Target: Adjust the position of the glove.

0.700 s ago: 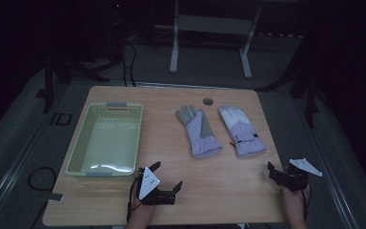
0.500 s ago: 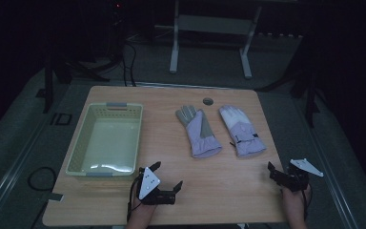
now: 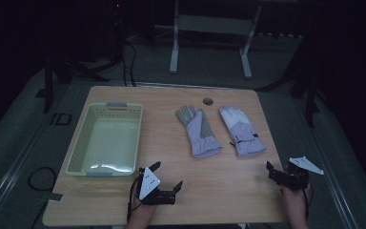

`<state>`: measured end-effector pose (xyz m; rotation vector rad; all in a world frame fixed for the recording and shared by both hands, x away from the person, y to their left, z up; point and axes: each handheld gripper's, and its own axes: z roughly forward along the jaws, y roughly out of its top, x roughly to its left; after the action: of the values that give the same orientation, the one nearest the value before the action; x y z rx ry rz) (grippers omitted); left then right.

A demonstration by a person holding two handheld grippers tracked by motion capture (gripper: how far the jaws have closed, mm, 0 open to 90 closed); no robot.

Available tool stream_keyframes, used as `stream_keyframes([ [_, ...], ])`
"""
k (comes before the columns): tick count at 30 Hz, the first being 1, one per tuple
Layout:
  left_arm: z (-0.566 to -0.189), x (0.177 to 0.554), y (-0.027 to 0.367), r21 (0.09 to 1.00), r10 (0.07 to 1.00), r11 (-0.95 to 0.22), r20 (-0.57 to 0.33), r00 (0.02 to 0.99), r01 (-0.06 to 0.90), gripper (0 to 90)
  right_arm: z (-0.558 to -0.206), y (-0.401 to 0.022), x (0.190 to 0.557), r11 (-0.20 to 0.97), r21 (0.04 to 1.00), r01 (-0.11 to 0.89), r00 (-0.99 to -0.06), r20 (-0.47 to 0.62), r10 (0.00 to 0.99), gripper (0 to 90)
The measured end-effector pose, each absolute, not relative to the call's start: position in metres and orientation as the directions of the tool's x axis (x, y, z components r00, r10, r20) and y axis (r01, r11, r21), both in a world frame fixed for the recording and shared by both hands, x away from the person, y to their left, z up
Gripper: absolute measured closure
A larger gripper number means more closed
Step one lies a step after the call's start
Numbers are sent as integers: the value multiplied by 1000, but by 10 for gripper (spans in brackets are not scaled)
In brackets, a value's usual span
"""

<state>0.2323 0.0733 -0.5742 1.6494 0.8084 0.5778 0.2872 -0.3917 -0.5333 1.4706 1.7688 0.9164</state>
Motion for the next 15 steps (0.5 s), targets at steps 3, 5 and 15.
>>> stream_keyframes([
  [3, -574, 232, 73, 973, 764, -114, -44, 644, 202, 0, -525, -387, 289, 147, 833, 533, -152, -77, 985, 131],
  [5, -574, 232, 73, 972, 763, -113, -46, 645, 204, 0, -521, -386, 292, 147, 815, 560, -168, -62, 984, 146],
  [15, -574, 233, 72, 969, 755, -128, -43, 654, 211, 0, -496, -379, 307, 39, 811, 583, -179, 82, 980, 228],
])
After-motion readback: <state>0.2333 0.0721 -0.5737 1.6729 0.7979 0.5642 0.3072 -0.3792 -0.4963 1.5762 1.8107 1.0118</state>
